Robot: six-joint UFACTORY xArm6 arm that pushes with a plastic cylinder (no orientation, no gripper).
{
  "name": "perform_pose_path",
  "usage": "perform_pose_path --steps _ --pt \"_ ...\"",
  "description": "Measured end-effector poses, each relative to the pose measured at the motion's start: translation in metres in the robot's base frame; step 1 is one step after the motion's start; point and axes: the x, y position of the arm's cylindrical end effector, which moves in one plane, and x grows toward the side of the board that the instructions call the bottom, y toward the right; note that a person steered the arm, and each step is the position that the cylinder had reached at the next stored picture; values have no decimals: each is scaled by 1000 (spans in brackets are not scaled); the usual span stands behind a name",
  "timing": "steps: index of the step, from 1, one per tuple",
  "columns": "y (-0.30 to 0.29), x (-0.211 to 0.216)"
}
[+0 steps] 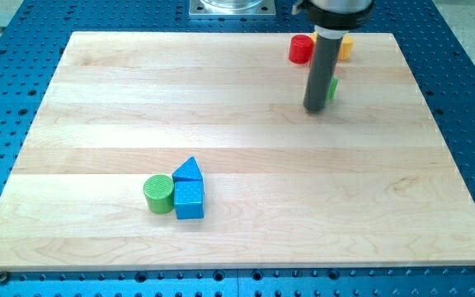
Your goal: Push the green circle close to the red star
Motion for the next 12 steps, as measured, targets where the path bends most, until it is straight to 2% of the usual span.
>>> perform_pose_path --steps 6,7,9,10,11,12 --pt "12 -27" --pt "0 -11" --pt "-40 47" --pt "-66 95" --pt "-50 105" --pt "46 66"
